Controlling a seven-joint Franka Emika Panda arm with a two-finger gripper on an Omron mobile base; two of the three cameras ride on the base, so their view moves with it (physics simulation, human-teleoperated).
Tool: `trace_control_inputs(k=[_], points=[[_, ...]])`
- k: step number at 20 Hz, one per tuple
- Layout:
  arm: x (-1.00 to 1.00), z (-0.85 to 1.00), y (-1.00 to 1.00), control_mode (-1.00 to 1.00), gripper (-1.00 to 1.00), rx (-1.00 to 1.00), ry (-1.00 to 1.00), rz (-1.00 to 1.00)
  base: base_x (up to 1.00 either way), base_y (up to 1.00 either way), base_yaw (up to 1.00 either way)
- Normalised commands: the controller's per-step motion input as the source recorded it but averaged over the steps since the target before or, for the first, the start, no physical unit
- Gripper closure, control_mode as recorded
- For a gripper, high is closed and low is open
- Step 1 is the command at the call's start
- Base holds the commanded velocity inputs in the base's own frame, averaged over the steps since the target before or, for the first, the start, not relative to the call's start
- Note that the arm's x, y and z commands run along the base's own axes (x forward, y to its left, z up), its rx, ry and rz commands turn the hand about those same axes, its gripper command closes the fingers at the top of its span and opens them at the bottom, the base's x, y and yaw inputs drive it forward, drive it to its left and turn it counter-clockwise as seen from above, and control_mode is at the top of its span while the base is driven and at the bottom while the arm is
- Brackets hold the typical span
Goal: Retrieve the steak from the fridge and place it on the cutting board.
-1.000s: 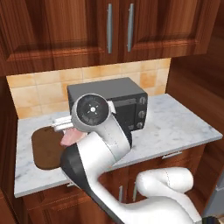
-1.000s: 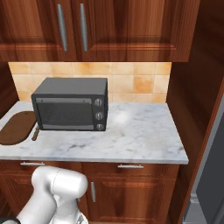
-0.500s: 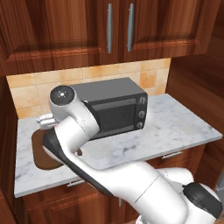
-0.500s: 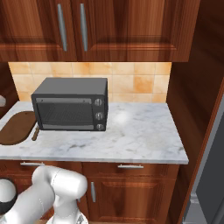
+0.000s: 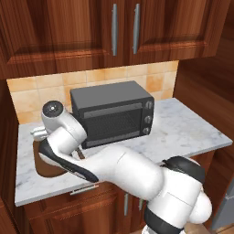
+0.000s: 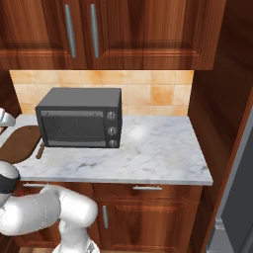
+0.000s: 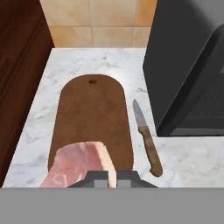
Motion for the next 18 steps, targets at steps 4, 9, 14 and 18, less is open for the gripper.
trace_control_inputs(k=[4,9,14,18], points=[[0.66,-0.73,0.46,-1.00,1.00,-0.08,0.03,0.00,0.00,0.00,0.00],[0.80,-0.57,0.36,-1.00,1.00,-0.10,0.00,0.00,0.00,0.00,0.00],[0.65,-0.38,0.22,-1.00,1.00,-0.12,0.00,0.00,0.00,0.00,0.00],[0.88,-0.27,0.54,-1.00,-1.00,-0.06,0.00,0.00,0.00,0.00,0.00]])
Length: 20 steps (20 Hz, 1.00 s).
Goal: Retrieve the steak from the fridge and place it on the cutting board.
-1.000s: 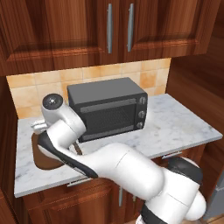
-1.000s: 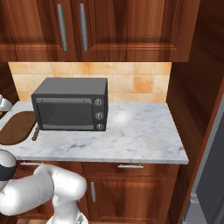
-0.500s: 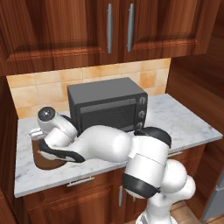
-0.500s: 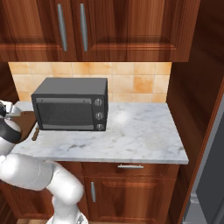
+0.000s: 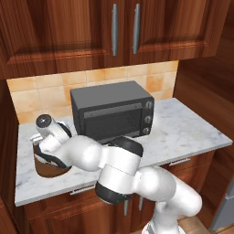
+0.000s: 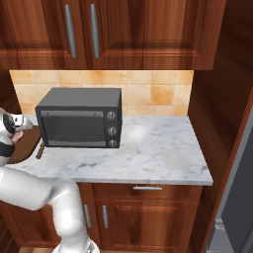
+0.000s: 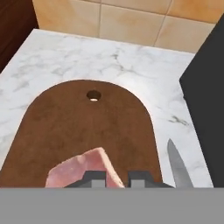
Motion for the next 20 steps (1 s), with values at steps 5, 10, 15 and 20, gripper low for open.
trace_control_inputs(k=[5,10,15,20], points=[[0.26,0.03,0.05,-1.00,-1.00,0.00,0.02,-0.01,0.00,0.00,0.00],[-0.80,0.68,-0.07,-1.00,-1.00,0.04,0.08,0.01,0.00,0.00,0.00],[-1.00,0.00,-0.33,-1.00,-1.00,0.01,0.00,0.01,0.00,0.00,0.00],[-1.00,-0.10,-0.74,-1.00,-1.00,0.06,-0.08,0.00,0.00,0.00,0.00]])
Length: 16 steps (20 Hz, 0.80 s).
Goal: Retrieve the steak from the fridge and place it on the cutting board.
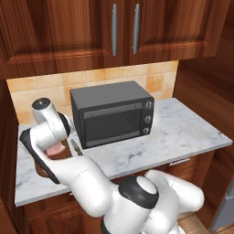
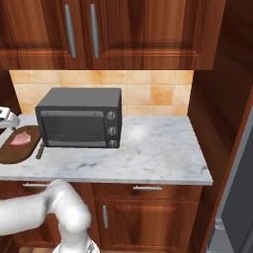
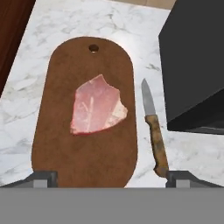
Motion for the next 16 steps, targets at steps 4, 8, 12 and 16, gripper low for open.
trace_control_inputs(k=[4,8,12,16], points=[[-1.00,0.00,-1.00,-1.00,-1.00,0.17,-0.23,0.00,0.00,0.00,0.00],[-1.00,0.00,-1.00,-1.00,-1.00,0.26,-0.20,-0.02,0.00,0.00,0.00],[-0.31,-0.02,-0.43,-1.00,-1.00,0.05,-0.03,-0.10,0.00,0.00,0.00],[-0.33,0.01,-0.01,-1.00,-1.00,0.02,-0.20,0.00,0.00,0.00,0.00]])
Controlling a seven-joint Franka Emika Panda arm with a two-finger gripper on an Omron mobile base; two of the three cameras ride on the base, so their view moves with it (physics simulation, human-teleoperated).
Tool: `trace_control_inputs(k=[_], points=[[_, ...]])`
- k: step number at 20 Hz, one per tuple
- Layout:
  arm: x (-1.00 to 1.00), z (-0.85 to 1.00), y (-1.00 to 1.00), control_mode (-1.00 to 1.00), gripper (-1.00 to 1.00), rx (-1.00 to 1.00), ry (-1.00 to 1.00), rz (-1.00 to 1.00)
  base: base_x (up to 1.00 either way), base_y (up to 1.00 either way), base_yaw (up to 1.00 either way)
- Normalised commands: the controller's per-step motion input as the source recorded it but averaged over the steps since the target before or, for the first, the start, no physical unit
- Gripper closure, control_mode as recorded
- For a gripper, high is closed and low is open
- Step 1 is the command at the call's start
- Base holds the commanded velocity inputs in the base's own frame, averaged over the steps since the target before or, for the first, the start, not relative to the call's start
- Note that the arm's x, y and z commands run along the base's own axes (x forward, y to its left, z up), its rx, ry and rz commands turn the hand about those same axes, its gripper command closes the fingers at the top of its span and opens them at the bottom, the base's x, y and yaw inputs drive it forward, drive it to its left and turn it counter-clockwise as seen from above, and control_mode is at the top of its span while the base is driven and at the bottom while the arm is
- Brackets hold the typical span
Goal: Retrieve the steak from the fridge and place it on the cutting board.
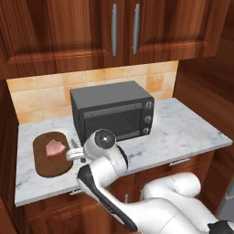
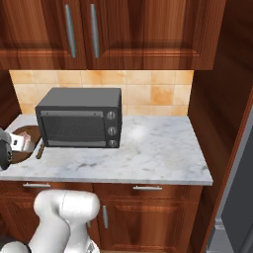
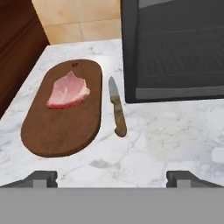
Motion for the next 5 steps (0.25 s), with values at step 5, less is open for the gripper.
trace_control_inputs(k=[5], points=[[-1.00,0.04,0.00,-1.00,-1.00,-0.11,-0.80,0.00,0.00,0.00,0.00]])
